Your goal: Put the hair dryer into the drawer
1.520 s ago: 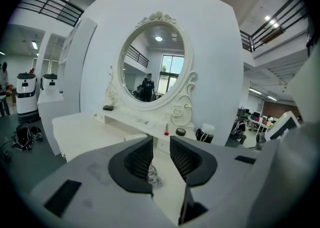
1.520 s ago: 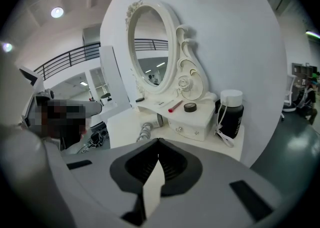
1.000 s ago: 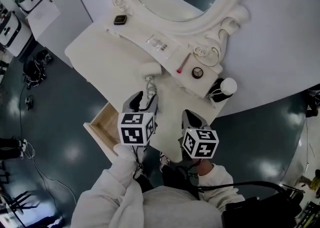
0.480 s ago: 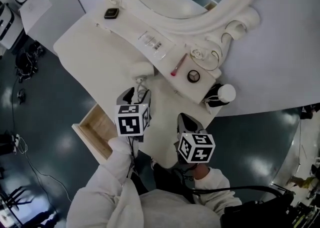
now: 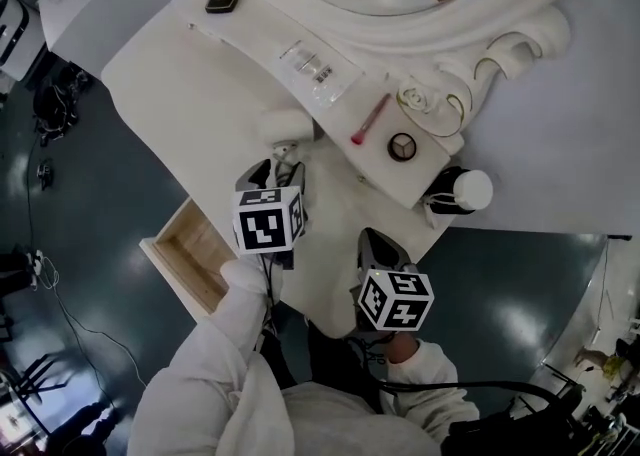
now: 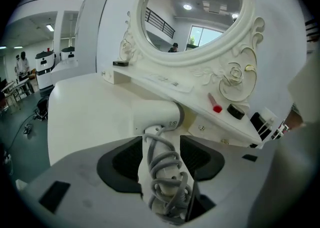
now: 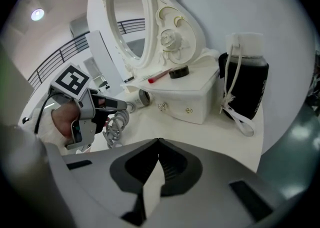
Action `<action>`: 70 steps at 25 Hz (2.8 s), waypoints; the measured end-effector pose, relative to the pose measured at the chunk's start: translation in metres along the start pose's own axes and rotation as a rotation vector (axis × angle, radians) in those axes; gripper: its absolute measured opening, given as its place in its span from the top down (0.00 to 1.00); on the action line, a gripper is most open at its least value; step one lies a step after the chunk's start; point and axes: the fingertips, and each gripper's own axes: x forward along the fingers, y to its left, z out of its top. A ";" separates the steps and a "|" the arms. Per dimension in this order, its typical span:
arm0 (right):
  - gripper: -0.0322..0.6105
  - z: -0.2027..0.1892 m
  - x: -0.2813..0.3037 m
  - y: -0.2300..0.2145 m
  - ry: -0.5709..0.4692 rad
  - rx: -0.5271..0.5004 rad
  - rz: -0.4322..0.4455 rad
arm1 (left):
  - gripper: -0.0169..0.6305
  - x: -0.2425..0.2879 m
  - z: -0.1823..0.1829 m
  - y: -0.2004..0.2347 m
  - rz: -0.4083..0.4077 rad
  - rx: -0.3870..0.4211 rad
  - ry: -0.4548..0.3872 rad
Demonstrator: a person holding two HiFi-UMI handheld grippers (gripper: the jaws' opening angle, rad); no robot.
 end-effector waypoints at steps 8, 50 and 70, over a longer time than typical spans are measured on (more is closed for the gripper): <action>0.85 0.001 0.003 -0.005 0.004 0.024 0.004 | 0.62 0.017 -0.002 0.006 0.088 -0.014 0.040; 0.85 -0.002 -0.018 0.003 -0.022 0.017 0.021 | 0.67 0.011 -0.045 0.018 0.052 -0.215 0.193; 0.85 -0.025 -0.040 0.110 -0.051 -0.080 0.044 | 0.67 -0.106 -0.065 0.064 -0.050 -0.282 0.055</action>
